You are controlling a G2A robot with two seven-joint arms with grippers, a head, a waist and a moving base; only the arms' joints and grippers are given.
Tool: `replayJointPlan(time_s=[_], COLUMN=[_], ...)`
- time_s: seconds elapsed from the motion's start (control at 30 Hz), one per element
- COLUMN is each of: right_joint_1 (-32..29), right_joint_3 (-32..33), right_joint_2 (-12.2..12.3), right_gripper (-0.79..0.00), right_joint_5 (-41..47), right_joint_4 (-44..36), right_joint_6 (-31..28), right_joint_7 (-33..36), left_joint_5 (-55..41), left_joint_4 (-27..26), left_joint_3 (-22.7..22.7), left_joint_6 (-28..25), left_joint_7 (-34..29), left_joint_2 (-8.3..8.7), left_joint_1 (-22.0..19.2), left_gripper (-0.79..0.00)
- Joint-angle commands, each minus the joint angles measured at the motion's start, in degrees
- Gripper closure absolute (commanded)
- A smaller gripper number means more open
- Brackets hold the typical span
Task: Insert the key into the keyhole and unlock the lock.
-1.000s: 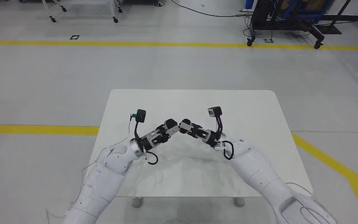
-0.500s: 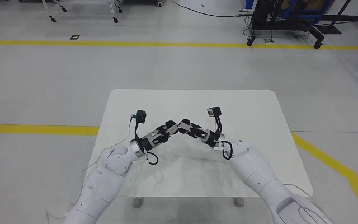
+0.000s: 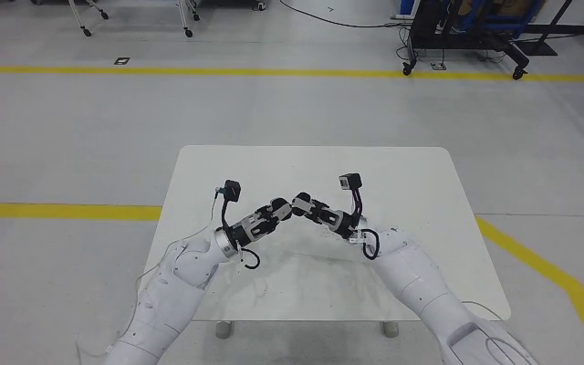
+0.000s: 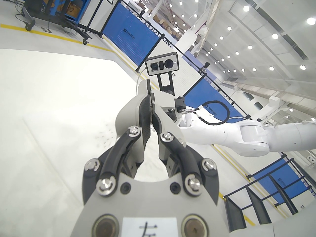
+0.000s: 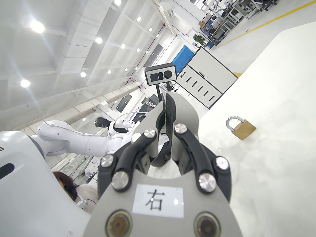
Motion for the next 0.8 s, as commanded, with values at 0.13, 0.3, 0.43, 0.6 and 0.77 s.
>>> replayJointPlan(time_s=[0.13,0.3,0.43,0.6,0.77], right_joint_1=[-0.13,-0.13,-0.13,-0.13,-0.13], right_joint_3=[0.82,0.82,0.82,0.82,0.82], right_joint_2=[-0.14,-0.14,-0.14,-0.14,-0.14], right_gripper=[-0.785,-0.785,-0.785,-0.785,-0.785], right_joint_5=[-1.03,-1.03,-1.03,-1.03,-1.03], right_joint_4=[-0.01,-0.01,-0.01,-0.01,-0.01], right_joint_6=[0.0,0.0,0.0,0.0,0.0], right_joint_7=[-0.33,-0.33,-0.33,-0.33,-0.33], left_joint_5=[0.42,1.87,2.73,2.73,3.12], left_joint_4=[-0.31,-1.59,-1.94,-1.94,-2.21], left_joint_3=[-0.28,-2.13,-2.44,-2.44,-2.32], left_joint_6=[-0.02,-0.35,-0.19,-0.19,0.32], left_joint_7=[-0.46,1.56,1.96,1.96,1.91], left_joint_2=[0.18,0.52,0.59,0.59,0.58], left_joint_1=[-0.08,0.31,0.41,0.41,0.51], left_gripper=[0.0,0.0,0.0,0.0,0.0])
